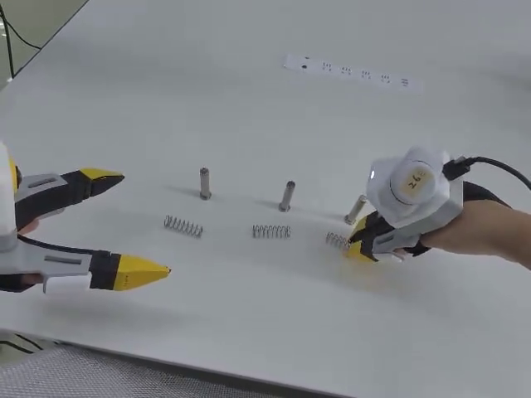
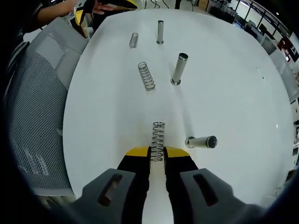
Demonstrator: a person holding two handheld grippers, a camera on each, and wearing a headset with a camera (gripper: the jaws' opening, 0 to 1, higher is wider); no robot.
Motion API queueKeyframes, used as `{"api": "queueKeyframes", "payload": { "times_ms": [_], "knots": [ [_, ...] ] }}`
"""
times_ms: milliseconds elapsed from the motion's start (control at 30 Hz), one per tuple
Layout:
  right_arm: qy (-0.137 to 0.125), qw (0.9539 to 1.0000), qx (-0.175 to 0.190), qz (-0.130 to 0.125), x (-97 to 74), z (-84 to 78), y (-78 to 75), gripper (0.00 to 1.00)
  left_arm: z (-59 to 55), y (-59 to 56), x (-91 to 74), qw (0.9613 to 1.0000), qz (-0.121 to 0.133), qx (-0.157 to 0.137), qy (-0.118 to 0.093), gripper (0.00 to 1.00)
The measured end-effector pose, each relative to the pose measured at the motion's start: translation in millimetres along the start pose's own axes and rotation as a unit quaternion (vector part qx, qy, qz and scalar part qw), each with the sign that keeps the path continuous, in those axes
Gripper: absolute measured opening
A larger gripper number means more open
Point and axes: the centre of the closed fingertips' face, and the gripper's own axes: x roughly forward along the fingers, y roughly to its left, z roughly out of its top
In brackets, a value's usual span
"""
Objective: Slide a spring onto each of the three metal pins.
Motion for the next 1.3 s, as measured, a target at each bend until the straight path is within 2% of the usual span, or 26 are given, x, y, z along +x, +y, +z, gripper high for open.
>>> {"api": "queueKeyframes", "payload": {
  "times_ms": [133, 300, 400, 667, 733, 800, 900, 1133, 1233, 1300],
  "knots": [
    [-0.012, 0.9999, 0.002, 0.0, -9.8, 5.1, 2.2, 0.13, 3.9, -3.4, 1.6, 1.0, -0.005, 0.003, -0.002, 0.92],
    [-0.007, 0.9997, -0.022, -0.006, -19.6, 5.7, 7.3, 0.13, 7.0, -5.5, 4.9, 0.9999, -0.009, 0.007, -0.005, 0.92],
    [-0.01, 0.9994, -0.033, -0.009, -26.0, 8.3, 11.1, 0.13, 10.1, -11.7, 8.5, 0.9997, -0.019, 0.012, -0.007, 0.91],
    [-0.021, 0.9987, -0.044, -0.015, -36.6, 16.5, 18.1, 0.13, 9.5, -24.6, 19.0, 0.9988, -0.046, 0.016, 0.0, 0.89],
    [-0.026, 0.9986, -0.044, -0.015, -38.5, 19.6, 21.0, 0.13, 11.6, -33.3, 23.3, 0.9978, -0.065, 0.008, -0.01, 0.88],
    [-0.031, 0.9985, -0.045, -0.011, -40.4, 22.6, 25.0, 0.13, 10.6, -38.0, 27.0, 0.9972, -0.074, 0.007, -0.008, 0.86],
    [-0.037, 0.9981, -0.048, -0.011, -42.7, 26.9, 29.7, 0.13, 5.6, -47.9, 35.7, 0.9953, -0.095, 0.016, 0.008, 0.83],
    [-0.05, 0.9973, -0.053, -0.009, -48.5, 37.7, 37.2, 0.13, 10.0, -62.5, 53.9, 0.9908, -0.132, 0.023, 0.015, 0.75],
    [-0.053, 0.9971, -0.054, -0.007, -47.7, 40.9, 38.8, 0.13, 10.3, -72.0, 64.2, 0.9859, -0.16, 0.038, 0.028, 0.71],
    [-0.051, 0.9969, -0.059, -0.009, -46.9, 42.5, 39.9, 0.13, 12.0, -76.5, 73.4, 0.9838, -0.169, 0.05, 0.033, 0.68]
  ]
}}
